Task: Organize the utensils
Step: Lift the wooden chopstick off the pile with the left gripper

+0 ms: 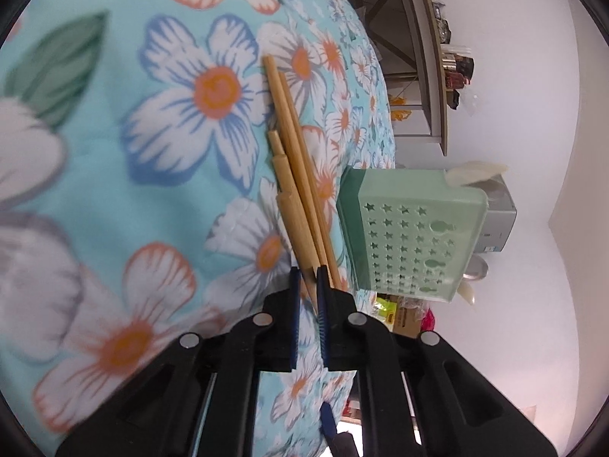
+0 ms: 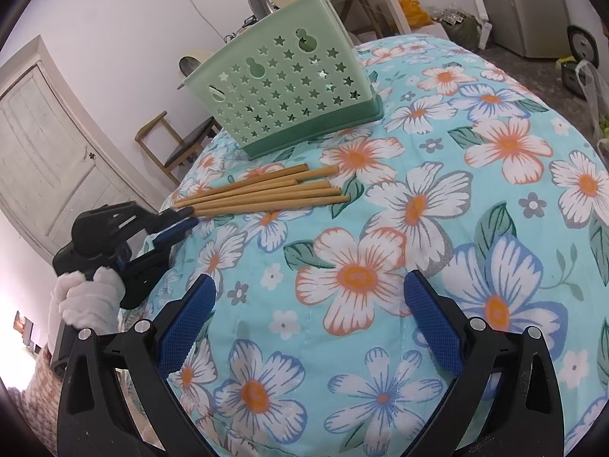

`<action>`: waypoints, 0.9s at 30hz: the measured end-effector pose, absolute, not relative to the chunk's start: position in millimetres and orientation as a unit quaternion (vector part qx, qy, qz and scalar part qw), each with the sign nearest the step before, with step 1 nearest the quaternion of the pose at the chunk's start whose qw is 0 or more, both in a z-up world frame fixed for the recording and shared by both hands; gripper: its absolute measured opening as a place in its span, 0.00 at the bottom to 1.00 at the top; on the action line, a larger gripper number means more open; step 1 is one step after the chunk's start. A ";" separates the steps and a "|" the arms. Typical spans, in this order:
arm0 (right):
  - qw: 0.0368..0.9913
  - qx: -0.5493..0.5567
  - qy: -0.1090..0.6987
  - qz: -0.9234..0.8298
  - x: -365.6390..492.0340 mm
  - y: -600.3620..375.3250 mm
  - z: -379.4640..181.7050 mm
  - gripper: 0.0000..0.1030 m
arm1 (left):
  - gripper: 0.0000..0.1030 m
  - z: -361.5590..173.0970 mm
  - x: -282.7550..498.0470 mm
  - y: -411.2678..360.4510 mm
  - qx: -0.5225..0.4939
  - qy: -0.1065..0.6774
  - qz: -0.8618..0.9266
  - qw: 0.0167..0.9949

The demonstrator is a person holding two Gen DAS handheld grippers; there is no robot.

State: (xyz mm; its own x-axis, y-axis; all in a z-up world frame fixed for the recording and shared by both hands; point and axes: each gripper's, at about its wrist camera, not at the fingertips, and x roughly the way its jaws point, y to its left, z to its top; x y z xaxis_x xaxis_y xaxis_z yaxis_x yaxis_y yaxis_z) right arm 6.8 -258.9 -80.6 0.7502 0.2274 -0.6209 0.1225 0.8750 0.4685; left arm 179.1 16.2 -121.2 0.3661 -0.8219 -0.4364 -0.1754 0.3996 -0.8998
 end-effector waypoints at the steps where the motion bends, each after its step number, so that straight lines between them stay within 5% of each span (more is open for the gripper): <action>1: 0.902 0.248 0.352 0.029 6.6 -259.0 -80.6 0.92 | 0.07 -116.8 174.9 19.9 -0.480 0.505 -0.243 0.675; 8: 0.904 0.236 0.355 0.030 7.3 -256.4 -81.1 0.92 | 0.08 -58.4 148.9 39.0 -0.374 0.429 -0.265 0.778; 15: 0.903 0.243 0.354 0.030 6.6 -259.1 -81.4 0.92 | 0.07 33.4 96.3 13.8 -0.136 0.289 -0.306 0.897; 27: 0.903 0.239 0.355 0.031 4.7 -258.9 -81.4 0.92 | 0.07 36.9 83.0 -36.1 -0.053 0.277 -0.347 0.895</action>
State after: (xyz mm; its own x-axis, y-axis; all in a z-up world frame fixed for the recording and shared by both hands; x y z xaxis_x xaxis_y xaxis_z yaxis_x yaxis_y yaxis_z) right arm 4.7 -258.9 -81.4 0.7467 0.2262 -0.6255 0.1129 0.8837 0.4542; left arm 83.0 -36.1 36.9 0.6063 -0.6503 -0.4577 0.5911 0.7536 -0.2876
